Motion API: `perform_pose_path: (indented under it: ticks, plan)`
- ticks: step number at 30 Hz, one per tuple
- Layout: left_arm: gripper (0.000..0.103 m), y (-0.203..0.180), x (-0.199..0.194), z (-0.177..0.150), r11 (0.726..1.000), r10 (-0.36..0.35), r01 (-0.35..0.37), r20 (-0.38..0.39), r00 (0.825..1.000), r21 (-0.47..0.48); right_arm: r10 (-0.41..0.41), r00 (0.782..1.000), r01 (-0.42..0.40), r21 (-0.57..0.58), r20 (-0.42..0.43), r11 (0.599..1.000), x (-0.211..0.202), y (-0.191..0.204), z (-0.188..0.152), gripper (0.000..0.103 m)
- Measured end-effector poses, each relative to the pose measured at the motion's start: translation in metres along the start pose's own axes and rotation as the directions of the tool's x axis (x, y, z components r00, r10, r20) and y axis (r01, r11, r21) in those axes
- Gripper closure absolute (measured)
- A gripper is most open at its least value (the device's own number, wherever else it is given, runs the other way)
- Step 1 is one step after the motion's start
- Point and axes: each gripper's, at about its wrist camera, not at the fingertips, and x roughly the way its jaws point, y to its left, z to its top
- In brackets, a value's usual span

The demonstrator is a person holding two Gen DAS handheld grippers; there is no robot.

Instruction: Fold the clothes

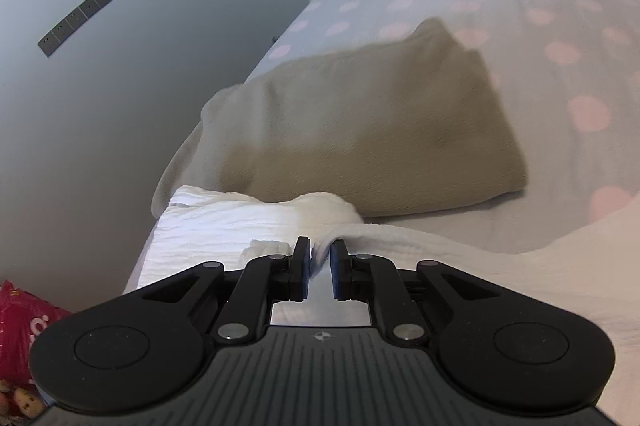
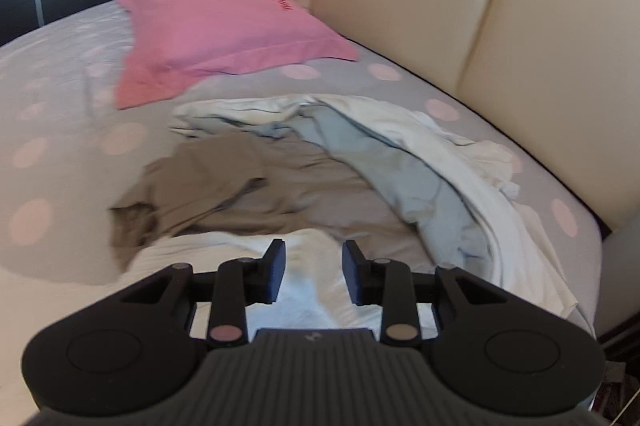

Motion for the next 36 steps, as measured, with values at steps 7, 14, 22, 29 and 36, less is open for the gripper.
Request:
perform_pose_path:
  ticks: [7,14,22,29,36]
  plan:
    - [0.094,-0.008,-0.066,-0.037,0.991,-0.131,0.13,0.143,0.981,0.016,0.228,0.973,-0.224,-0.103,0.032,0.969,-0.06,0.022,-0.026,0.06]
    - [0.094,-0.028,-0.098,-0.095,0.931,-0.354,0.349,0.038,0.934,0.107,0.461,0.862,-0.495,-0.159,-0.211,0.854,-0.095,0.043,-0.091,0.06]
    - [0.094,-0.068,-0.097,-0.175,0.82,-0.482,0.515,-0.185,0.857,0.25,0.485,0.759,-0.613,-0.226,-0.434,0.757,-0.117,0.063,-0.181,0.06]
    - [0.09,-0.079,-0.093,-0.231,0.78,-0.446,0.543,-0.333,0.831,0.311,0.429,0.73,-0.622,-0.258,-0.532,0.739,-0.118,0.059,-0.216,0.06]
    - [0.086,-0.078,-0.099,-0.25,0.717,-0.492,0.635,-0.438,0.752,0.287,0.369,0.734,-0.609,-0.314,-0.57,0.728,-0.121,0.052,-0.236,0.058]
